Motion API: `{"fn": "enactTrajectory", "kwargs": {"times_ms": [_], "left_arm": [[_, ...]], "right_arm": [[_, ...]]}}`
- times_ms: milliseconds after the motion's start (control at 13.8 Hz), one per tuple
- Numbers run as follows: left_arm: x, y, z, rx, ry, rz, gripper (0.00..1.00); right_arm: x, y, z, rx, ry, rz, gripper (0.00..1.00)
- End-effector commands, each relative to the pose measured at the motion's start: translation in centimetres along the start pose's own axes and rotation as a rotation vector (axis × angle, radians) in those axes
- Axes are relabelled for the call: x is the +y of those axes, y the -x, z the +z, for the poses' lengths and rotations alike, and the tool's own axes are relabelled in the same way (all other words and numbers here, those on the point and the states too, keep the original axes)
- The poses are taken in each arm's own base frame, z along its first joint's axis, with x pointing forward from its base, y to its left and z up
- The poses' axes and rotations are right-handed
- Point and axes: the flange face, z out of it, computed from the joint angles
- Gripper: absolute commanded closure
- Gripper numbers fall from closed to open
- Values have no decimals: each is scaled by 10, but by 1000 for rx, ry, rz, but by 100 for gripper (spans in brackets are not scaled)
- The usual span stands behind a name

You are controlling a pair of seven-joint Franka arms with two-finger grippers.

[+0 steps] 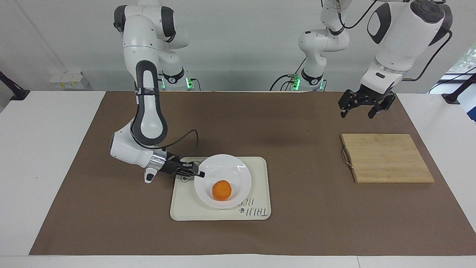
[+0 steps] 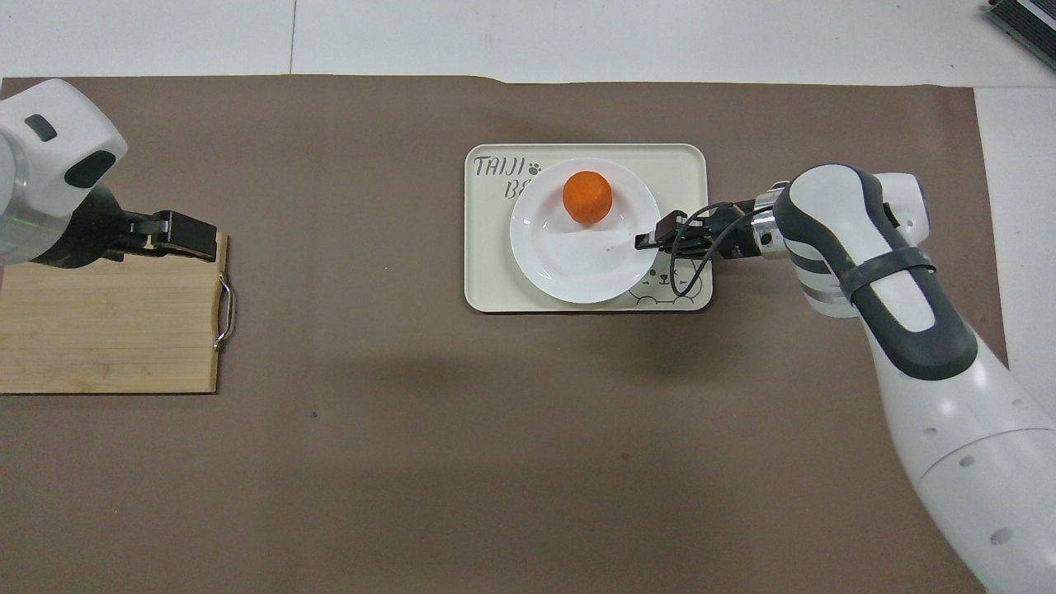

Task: Place orange and plate with both arms
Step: 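Slide the plate with the right gripper onto the bear tray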

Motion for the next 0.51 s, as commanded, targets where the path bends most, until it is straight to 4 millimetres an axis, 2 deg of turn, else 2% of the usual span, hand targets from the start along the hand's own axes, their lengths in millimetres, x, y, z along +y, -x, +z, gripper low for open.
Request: {"fn": "enactTrajectory", "kwargs": {"times_ms": [0,73,145,218,291,436], "left_arm": [[-3,8,-2,-4,6,-3,0],[-3,8,-2,-4,6,-3,0],[-3,8,-2,-4,6,-3,0],[-3,8,-2,-4,6,-3,0],[-3,8,-2,-4,6,-3,0],[-3,8,-2,-4,6,-3,0]], "right_arm": [[5,1,-1,-14,18,-6,100],[5,2,-2,-13,20,-1,72],[6,1,-4,-11,22,-2,34],[6,-1,-7,-16,44,-22,9],[8,-2,-13,-25,92,-52,0],[-3,-7,-28,-23,204,-128,0]]}}
